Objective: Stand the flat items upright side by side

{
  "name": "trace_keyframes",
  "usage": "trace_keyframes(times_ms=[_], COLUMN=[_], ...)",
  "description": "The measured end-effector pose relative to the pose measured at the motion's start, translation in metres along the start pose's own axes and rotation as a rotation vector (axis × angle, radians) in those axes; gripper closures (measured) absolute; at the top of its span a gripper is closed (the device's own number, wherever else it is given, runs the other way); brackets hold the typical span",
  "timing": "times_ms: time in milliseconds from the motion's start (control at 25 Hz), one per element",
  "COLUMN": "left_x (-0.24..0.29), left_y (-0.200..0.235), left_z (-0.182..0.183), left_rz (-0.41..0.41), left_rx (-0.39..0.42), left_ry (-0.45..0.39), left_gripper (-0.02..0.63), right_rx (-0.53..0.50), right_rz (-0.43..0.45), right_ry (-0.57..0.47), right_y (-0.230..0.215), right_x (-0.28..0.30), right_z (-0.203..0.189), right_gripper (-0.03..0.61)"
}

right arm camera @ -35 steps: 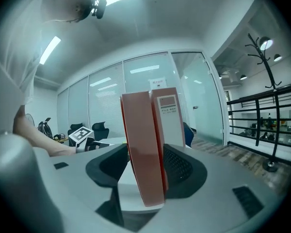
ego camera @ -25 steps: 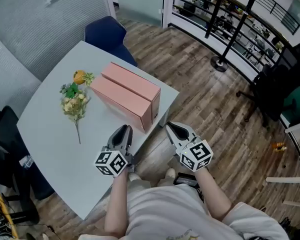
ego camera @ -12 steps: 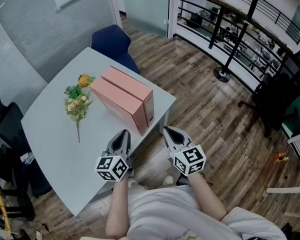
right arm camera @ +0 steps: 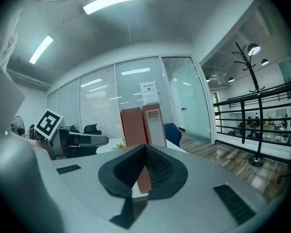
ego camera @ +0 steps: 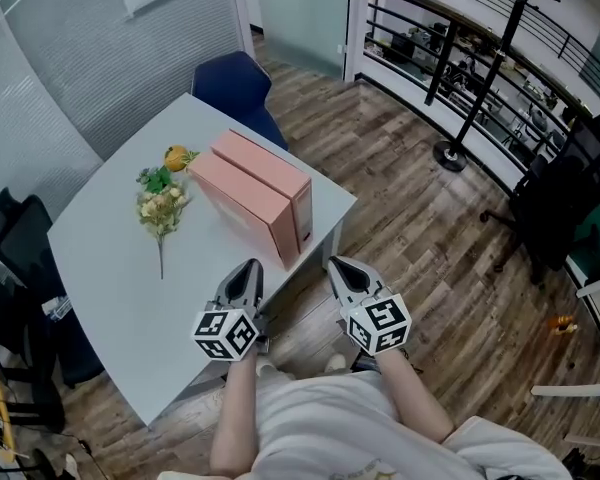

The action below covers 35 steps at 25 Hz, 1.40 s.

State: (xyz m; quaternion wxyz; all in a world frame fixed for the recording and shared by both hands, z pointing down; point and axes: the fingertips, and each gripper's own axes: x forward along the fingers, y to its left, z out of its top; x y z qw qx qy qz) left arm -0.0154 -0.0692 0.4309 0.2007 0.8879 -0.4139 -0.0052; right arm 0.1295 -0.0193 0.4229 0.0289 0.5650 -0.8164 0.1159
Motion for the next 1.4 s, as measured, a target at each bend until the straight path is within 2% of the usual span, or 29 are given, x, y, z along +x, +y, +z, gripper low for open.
trace_keyframes(times_ms=[600,1400], left_x=[0.003,-0.006], left_y=[0.001,0.007], left_z=[0.003,-0.001], left_rz=[-0.019,0.035], left_rx=[-0.006,-0.029], left_ry=[0.012,0.002], left_gripper=[0.601,0.601], right_rx=[-0.011,0.024], right_rz=[-0.005,0.059], right_ry=[0.014,-0.012], right_y=[0.004,0.008], right_x=[0.003,-0.005], right_z=[-0.002,0.000], right_gripper=[0.561,0.561])
